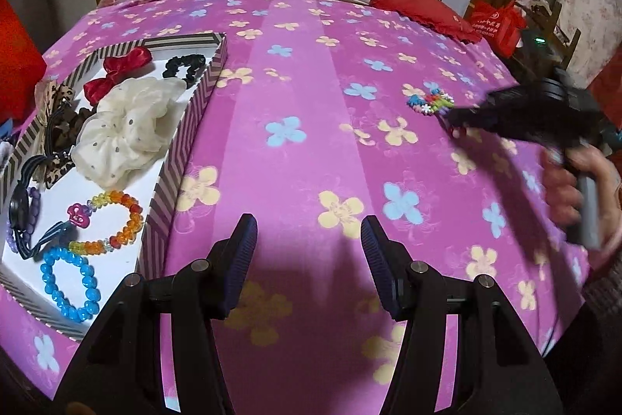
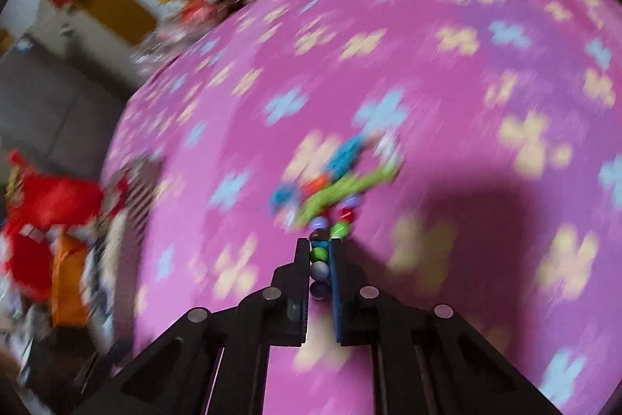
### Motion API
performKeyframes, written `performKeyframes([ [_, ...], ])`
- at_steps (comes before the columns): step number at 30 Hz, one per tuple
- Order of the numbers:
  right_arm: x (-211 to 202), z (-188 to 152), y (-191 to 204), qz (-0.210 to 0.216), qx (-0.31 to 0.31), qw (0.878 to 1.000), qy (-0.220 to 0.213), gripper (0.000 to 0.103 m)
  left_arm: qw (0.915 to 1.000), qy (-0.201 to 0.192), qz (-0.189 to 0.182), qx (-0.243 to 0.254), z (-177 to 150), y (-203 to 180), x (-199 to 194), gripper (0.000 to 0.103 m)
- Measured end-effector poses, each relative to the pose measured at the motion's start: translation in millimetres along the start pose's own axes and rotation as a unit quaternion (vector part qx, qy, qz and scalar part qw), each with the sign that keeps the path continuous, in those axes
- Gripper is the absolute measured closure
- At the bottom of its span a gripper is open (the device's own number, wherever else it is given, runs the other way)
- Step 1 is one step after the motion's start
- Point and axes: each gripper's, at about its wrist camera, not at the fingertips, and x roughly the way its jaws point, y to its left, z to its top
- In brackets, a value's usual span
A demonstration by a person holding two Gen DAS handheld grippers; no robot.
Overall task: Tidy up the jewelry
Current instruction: 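Reach the right tool toward the multicolour bead bracelets on the bedspread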
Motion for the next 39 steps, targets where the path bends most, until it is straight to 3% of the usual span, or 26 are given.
performKeyframes([
  [6,-28.3,-72.3,24.9,0.025,-0.052,0.998,0.037,0.095,0.9999,-0.003,-0.010,-0.004,-4.7,5.4,-1.8,0.048],
  [10,-39.6,-92.4,30.0,-0.048,-0.082,0.995,0.025,0.094,0.9998,-0.010,-0.017,-0.008,-5.4,7.4,-7.7,0.048],
  [16,-39.6,-57.1,23.2,-0.082,-0.051,0.995,-0.012,0.088,0.9996,-0.015,-0.025,-0.004,-6.9,6.0,-12.2,0.048],
  [18,-27.8,-39.4,24.2,-0.091,-0.045,0.995,-0.009,0.072,0.9995,-0.015,-0.028,-0.002,-7.6,6.2,-12.4,0.048],
  [27,19.9,10.4,36.3,-0.165,-0.032,0.986,-0.022,0.070,0.9987,-0.012,-0.049,0.002,-7.6,3.4,-12.2,0.048],
  [28,24.0,12.2,37.7,-0.176,-0.035,0.983,-0.024,0.072,0.9987,-0.013,-0.049,0.005,-7.9,1.9,-13.1,0.048],
  [29,25.1,12.2,39.6,-0.185,-0.041,0.981,-0.030,0.084,0.9986,-0.014,-0.050,0.007,-8.1,0.9,-13.8,0.048],
  [32,22.5,8.0,38.2,-0.191,-0.046,0.980,-0.028,0.085,0.9985,-0.016,-0.051,0.014,-9.3,-2.6,-16.0,0.048],
  [35,0.8,-1.8,30.1,-0.187,-0.042,0.980,-0.045,0.103,0.9987,-0.015,-0.047,0.016,-9.9,-5.6,-17.7,0.048],
  [37,-20.7,-14.4,19.7,-0.179,-0.037,0.982,-0.054,0.103,0.9988,-0.006,-0.047,0.010,-9.7,-9.1,-18.9,0.048],
  [39,-40.5,-31.0,11.5,-0.197,-0.050,0.977,-0.071,0.103,0.9986,0.003,-0.052,0.007,-8.6,-14.7,-19.6,0.048],
])
